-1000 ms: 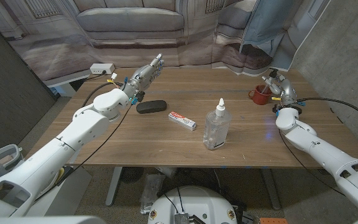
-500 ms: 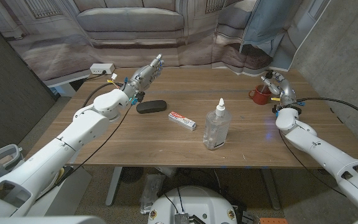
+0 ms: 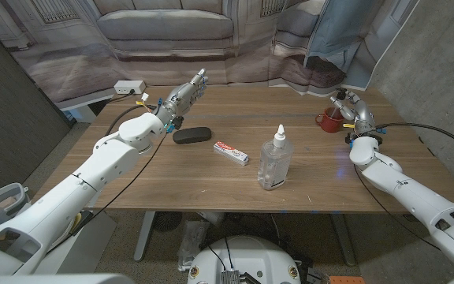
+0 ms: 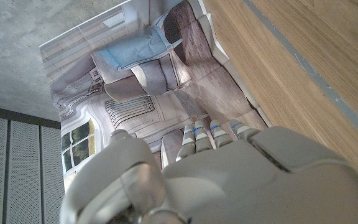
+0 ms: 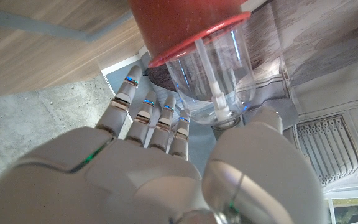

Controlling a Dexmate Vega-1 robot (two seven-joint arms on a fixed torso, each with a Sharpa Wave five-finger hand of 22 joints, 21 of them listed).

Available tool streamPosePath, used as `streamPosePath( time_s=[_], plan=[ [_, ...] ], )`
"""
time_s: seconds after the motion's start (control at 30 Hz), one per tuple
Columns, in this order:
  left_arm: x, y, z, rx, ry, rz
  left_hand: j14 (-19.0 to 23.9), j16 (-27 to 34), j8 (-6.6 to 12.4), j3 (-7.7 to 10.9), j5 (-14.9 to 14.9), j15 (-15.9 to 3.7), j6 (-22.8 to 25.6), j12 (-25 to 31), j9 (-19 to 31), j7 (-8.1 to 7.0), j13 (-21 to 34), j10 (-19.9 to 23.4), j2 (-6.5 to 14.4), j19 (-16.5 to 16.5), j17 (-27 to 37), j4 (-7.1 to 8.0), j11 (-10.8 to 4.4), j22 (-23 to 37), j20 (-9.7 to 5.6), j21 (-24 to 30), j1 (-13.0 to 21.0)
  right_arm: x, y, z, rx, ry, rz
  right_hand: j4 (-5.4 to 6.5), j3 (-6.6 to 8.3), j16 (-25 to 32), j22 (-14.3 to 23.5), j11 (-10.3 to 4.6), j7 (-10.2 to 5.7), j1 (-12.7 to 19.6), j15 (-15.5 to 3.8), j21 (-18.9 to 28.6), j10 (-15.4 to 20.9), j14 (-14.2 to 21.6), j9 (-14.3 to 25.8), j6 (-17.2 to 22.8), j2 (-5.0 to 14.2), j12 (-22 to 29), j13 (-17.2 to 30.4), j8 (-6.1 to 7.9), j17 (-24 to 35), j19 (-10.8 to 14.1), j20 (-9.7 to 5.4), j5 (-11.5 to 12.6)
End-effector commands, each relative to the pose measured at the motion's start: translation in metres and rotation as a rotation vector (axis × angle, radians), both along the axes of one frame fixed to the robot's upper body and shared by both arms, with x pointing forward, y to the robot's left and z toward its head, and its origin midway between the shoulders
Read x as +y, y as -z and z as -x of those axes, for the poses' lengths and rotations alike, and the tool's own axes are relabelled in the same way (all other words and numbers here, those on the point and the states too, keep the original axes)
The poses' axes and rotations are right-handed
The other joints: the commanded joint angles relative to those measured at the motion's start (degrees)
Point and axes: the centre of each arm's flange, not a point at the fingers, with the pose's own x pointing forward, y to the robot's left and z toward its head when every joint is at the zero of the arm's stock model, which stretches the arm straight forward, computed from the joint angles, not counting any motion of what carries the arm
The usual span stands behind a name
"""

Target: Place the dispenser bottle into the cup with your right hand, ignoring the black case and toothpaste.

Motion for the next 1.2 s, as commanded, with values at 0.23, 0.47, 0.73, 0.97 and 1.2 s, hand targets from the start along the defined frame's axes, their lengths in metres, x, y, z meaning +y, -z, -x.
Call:
streamPosePath(
  time_s=[0.23, 0.47, 0.73, 0.97, 1.2],
  plan=[
    [0.005, 0.007, -0.008, 0.006, 0.018, 0.02, -0.38, -0.18, 0.08, -0.44, 0.44, 0.23, 0.31, -0.03, 0.3, 0.06, 0.22, 0.09, 0.46, -0.36, 0.16, -0.05, 0.13, 0.2, 0.01, 0.02, 0.13, 0.007, -0.003, 0.008, 0.002, 0.02, 0.021, 0.35, -1.27, 0.16, -0.01, 0.48, 0.25, -1.32, 0.81, -0.82, -2.3, -1.49, -0.03, -2.75, -0.37, -0.41, -0.18, -0.2, -0.25, -0.49, 1.22, 1.01],
    [0.007, 0.007, -0.011, 0.002, 0.026, 0.026, -0.37, -0.18, 0.08, -0.47, 0.44, 0.22, 0.33, -0.03, 0.3, 0.1, 0.22, 0.1, 0.49, -0.38, 0.17, -0.04, 0.17, 0.2, 0.01, 0.02, 0.14, 0.01, -0.005, 0.011, -0.001, 0.029, 0.021, 0.48, -1.68, 0.29, 0.0, 0.63, 0.56, -1.63, 0.96, -1.19, -3.28, -1.74, -0.13, -4.73, -0.54, -0.54, -0.27, -0.42, -0.34, -0.7, 1.57, 1.44],
    [0.011, 0.01, -0.013, 0.004, 0.028, 0.032, -0.4, -0.19, 0.09, -0.52, 0.44, 0.21, 0.4, -0.05, 0.3, 0.06, 0.22, 0.04, 0.52, -0.37, 0.17, -0.04, 0.2, 0.21, 0.02, 0.03, 0.17, 0.015, -0.01, 0.014, -0.016, 0.025, 0.024, 0.57, -1.88, 0.36, 0.01, 0.72, 0.55, -1.8, 1.03, -1.31, -3.39, -1.81, -0.18, -5.49, -0.59, -0.44, -0.31, -0.4, -0.37, -0.62, 1.67, 1.66],
    [0.013, 0.01, -0.011, 0.006, 0.023, 0.031, -0.42, -0.19, 0.08, -0.58, 0.44, 0.24, 0.4, -0.05, 0.3, 0.08, 0.22, 0.05, 0.55, -0.38, 0.17, -0.04, 0.21, 0.21, 0.03, 0.03, 0.19, 0.017, -0.014, 0.019, -0.027, 0.02, 0.034, 0.63, -2.02, 0.43, 0.01, 0.87, 0.56, -1.92, 1.16, -1.4, -3.41, -1.77, -0.22, -5.58, -0.61, -0.36, -0.34, -0.24, -0.39, -0.6, 1.78, 1.81],
    [0.014, 0.009, -0.007, -0.002, 0.02, 0.029, -0.48, -0.21, 0.07, -0.62, 0.44, 0.19, 0.41, -0.04, 0.3, 0.0, 0.22, 0.05, 0.59, -0.39, 0.17, -0.04, 0.16, 0.21, 0.04, 0.03, 0.21, 0.021, -0.02, 0.024, -0.035, 0.007, 0.05, 0.74, -2.16, 0.53, 0.02, 0.89, 0.67, -2.11, 1.23, -1.48, -3.39, -1.66, -0.25, -5.56, -0.6, -0.27, -0.37, -0.06, -0.41, -0.56, 1.9, 1.94]
  ],
)
